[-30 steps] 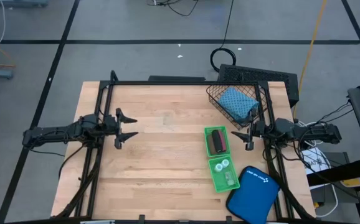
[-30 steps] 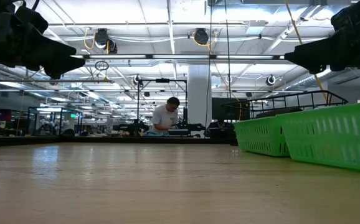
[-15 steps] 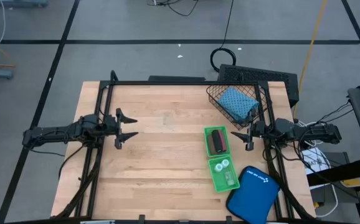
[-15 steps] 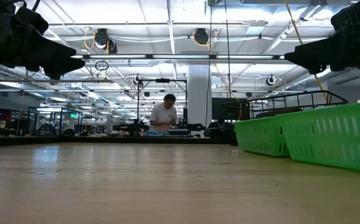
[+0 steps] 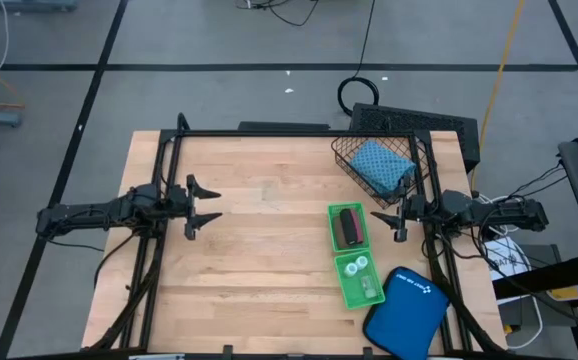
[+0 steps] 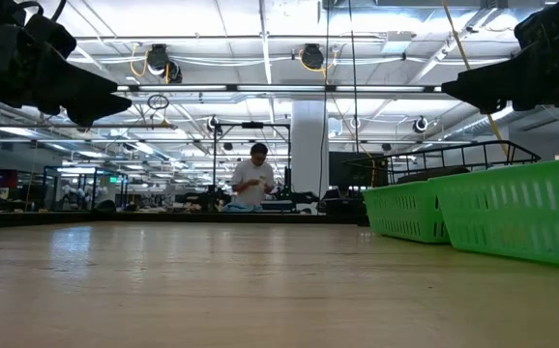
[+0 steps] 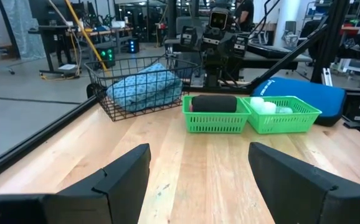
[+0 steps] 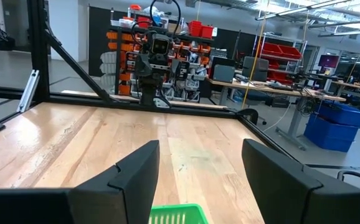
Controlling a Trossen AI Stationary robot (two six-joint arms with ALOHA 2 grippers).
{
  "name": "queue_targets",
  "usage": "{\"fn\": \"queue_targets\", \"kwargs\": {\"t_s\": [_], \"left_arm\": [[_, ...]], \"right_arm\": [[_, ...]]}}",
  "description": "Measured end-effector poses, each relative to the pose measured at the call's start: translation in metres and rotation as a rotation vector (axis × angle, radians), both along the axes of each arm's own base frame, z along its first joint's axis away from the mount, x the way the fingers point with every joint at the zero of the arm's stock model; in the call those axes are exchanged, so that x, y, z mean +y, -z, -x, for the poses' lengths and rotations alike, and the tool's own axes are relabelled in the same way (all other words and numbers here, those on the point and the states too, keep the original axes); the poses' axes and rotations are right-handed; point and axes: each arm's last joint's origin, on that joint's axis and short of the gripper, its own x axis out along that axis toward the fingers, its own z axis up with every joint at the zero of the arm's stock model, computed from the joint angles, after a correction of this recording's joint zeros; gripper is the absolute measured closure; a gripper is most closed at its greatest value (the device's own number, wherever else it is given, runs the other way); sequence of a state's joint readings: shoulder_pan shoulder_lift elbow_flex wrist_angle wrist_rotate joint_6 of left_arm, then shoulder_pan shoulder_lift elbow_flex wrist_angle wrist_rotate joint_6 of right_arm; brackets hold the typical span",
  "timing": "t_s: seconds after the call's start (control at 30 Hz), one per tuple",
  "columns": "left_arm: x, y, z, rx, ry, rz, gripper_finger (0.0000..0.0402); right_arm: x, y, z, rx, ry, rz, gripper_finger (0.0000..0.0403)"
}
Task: Pick & Place Medicine items
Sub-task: Return to Home Position
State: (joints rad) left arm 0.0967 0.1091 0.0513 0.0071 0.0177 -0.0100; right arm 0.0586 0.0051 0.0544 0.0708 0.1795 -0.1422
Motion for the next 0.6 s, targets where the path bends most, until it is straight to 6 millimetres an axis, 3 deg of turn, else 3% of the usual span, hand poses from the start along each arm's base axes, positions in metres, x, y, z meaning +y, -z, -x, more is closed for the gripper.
{"fn": "queue_targets", "kwargs": {"t_s": [0.6], "left_arm": [[0.0,0.0021,0.0,0.022,-0.001,0.001,0.0121]], "right_arm": [[0.0023,0.0045,-0.0004,0.042,-0.08,-0.053,0.0182]]}}
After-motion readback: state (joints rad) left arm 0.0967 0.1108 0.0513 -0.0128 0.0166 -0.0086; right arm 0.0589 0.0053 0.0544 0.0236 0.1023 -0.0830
